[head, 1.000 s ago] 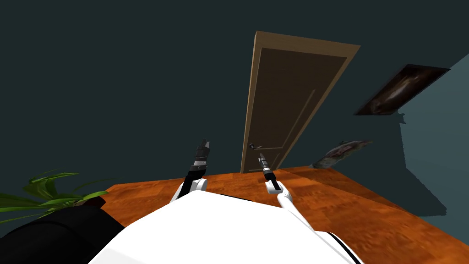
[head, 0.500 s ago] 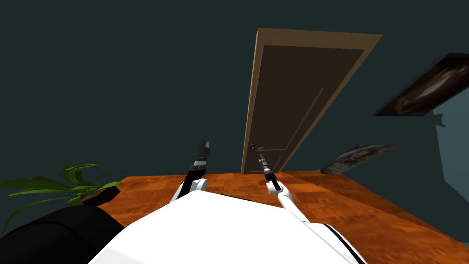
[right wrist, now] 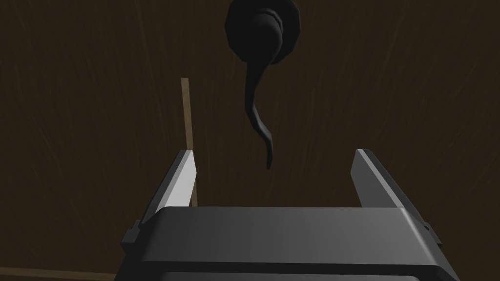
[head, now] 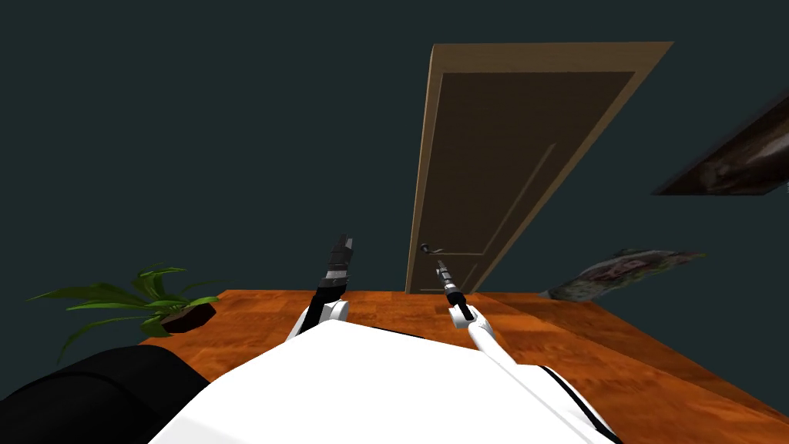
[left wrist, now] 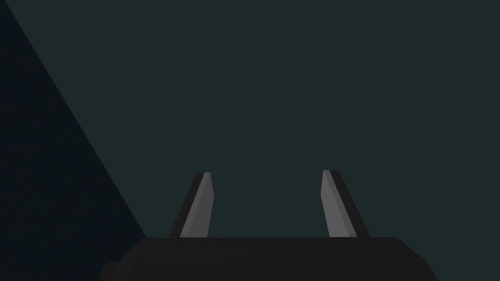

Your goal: Pull the door open

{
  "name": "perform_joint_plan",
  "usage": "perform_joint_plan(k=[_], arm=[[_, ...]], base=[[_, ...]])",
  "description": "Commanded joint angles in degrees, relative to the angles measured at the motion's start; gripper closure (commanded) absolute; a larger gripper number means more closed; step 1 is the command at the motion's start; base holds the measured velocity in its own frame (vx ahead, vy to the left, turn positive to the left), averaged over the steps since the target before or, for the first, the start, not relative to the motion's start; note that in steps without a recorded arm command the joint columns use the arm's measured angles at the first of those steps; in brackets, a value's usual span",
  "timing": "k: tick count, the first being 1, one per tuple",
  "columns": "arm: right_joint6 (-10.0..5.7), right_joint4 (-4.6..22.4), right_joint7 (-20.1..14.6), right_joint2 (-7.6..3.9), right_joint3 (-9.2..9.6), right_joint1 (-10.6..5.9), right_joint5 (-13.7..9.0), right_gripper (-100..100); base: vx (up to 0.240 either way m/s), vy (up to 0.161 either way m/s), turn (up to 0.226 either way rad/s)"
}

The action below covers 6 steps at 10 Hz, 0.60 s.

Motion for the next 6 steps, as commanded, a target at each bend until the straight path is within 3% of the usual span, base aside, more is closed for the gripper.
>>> perform_joint_plan(k=[1,3,4,5,6], arm=[[-1.02,0.6,-0.9,-1.42,-0.63,0.83,-0.5,-100],[-1.40,0.9,-1.2,-1.94,-0.86,1.13,-0.7,-100],[-2.73,1.7,-2.3,-3.78,-1.68,2.20,-1.3,-100],[-2.73,4.3,-2.3,-3.78,-1.68,1.51,-1.3,-100],[-2.73,3.0,-2.3,-3.78,-1.68,2.20,-1.3,-100]], base=[[0.126,0.055,0.164],[0.149,0.088,0.088],[0.161,0.093,0.218],[0.152,0.069,0.118],[0.062,0.021,-0.021]])
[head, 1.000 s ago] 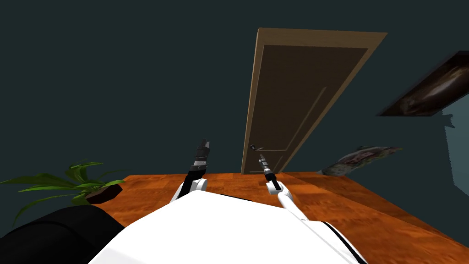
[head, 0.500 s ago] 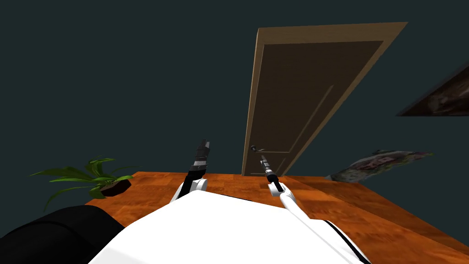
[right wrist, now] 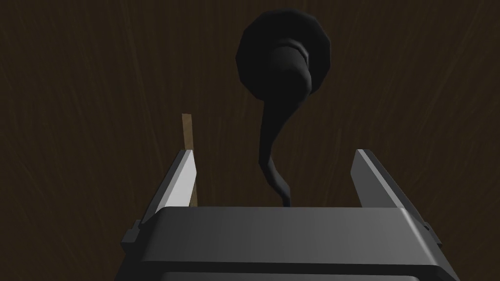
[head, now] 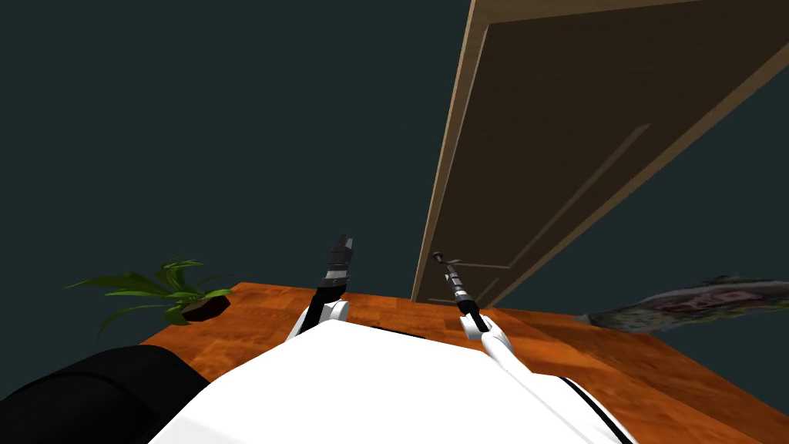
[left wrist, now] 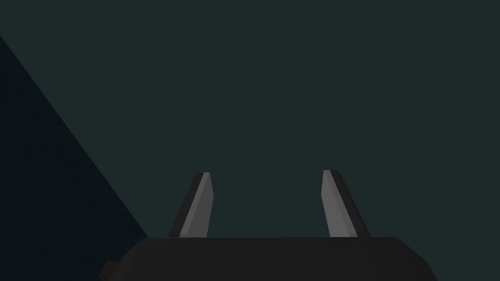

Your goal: Pull the door open

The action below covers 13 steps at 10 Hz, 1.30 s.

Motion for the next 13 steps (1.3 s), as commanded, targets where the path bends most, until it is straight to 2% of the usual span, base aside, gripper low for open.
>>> perform_joint_plan(k=[1,2,3,4,6,7,9,10,11,13], arm=[[0.62,-2.2,0.0,0.00,-0.03,0.53,0.0,-100],[-0.81,-1.3,-1.2,-1.99,-0.91,1.68,-0.7,-100],[-1.27,-1.0,-1.6,-2.63,-1.20,2.06,-0.9,-100],[-1.27,-2.2,-1.6,-2.63,-1.20,2.06,-0.9,-100],[-1.27,-1.0,-1.6,-2.63,-1.20,2.06,-0.9,-100],[-2.48,-0.3,-2.6,-4.30,-1.94,3.03,-1.5,-100],[-3.37,0.3,-3.4,-5.53,-2.49,3.75,-2.0,-100],[-3.74,1.3,-2.7,-4.86,-2.36,3.03,-1.8,-100],[-3.74,1.3,-2.7,-4.86,-2.36,3.03,-1.8,100],[-3.74,1.3,-2.7,-4.86,-2.36,3.03,-1.8,100]], base=[[0.002,-0.001,-0.017],[0.080,0.054,0.236],[0.153,0.056,0.218],[0.107,0.023,0.014],[0.025,0.010,-0.014],[0.101,0.025,0.172],[0.179,0.034,0.156],[0.062,0.001,0.008],[-0.006,0.002,-0.005],[-0.019,-0.003,0.000]])
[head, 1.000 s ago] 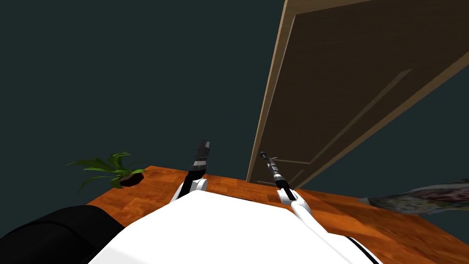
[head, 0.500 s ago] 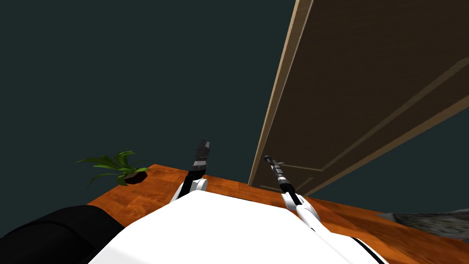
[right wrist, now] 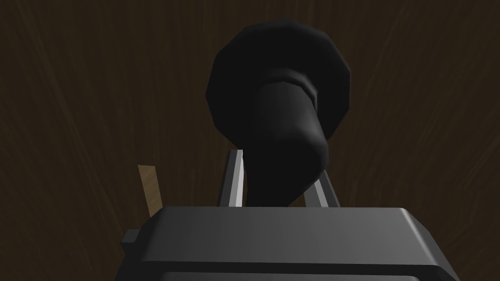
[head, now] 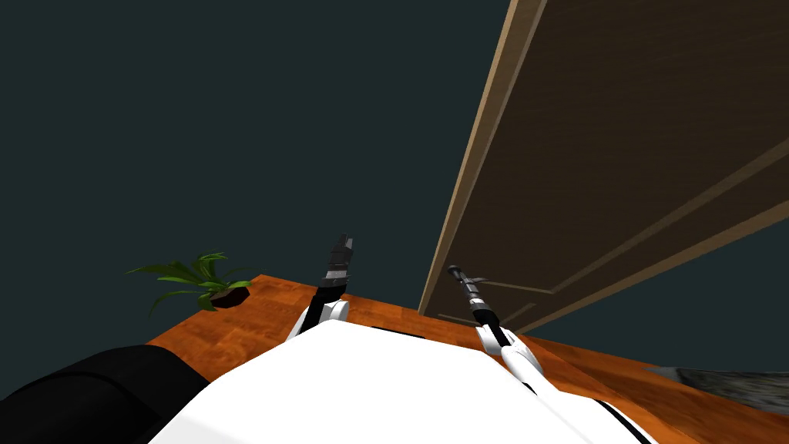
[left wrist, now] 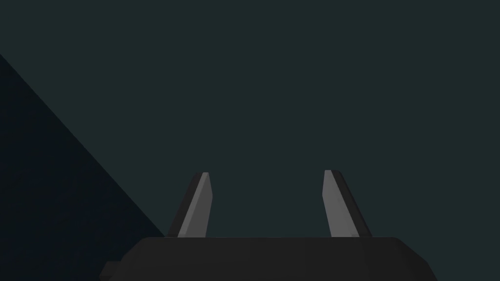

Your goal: Pull the door open

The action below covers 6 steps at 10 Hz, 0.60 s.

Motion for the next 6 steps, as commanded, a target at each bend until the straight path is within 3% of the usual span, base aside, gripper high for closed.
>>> perform_joint_plan(k=[1,3,4,6], arm=[[0.00,0.0,0.1,0.02,0.05,0.08,0.1,100],[0.00,0.0,0.1,0.02,0.05,0.08,0.1,100],[-1.10,-0.1,-1.2,-0.78,0.92,0.71,0.7,100],[-2.25,-0.3,-2.5,-1.62,1.78,1.36,1.3,100]], base=[[-0.013,-0.003,0.006],[-0.003,-0.001,0.000],[-0.086,-0.040,0.085],[-0.174,-0.065,0.090]])
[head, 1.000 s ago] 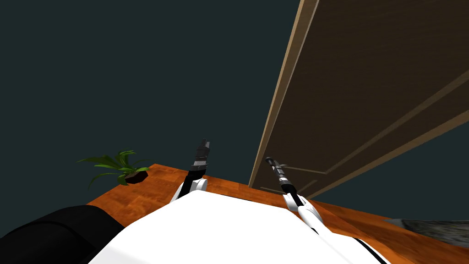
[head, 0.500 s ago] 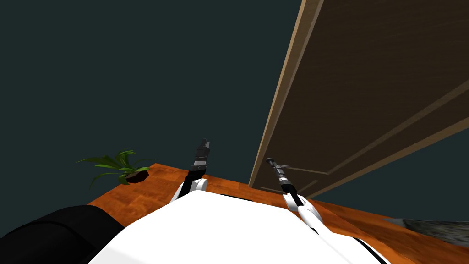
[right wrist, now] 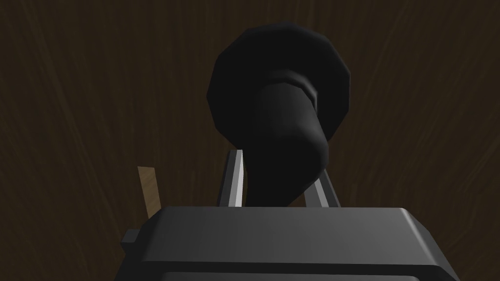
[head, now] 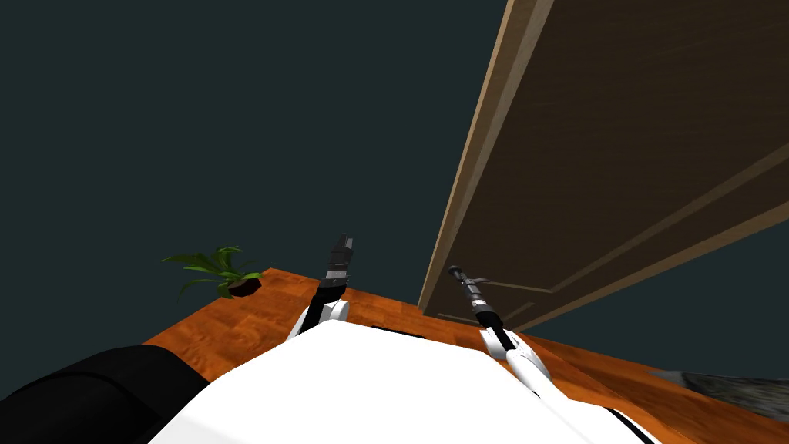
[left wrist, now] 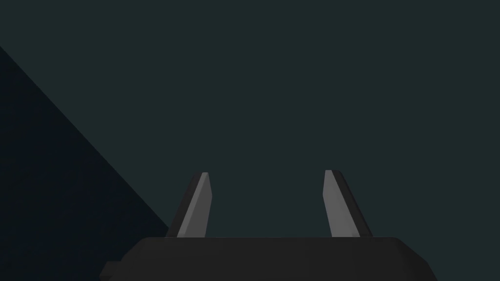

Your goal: Pull the door open

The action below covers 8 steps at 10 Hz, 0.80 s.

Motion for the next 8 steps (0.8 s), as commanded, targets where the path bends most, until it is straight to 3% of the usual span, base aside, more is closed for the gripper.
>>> perform_joint_plan(k=[1,7,8], arm=[[-1.80,0.8,-1.5,-0.88,1.16,0.52,0.8,100],[-5.56,0.2,-5.7,-3.61,3.98,2.63,2.9,100],[-4.85,-0.1,-5.3,-3.04,3.90,2.54,2.8,100]], base=[[-0.213,-0.093,0.095],[-0.166,-0.081,0.075],[-0.076,-0.034,0.030]])
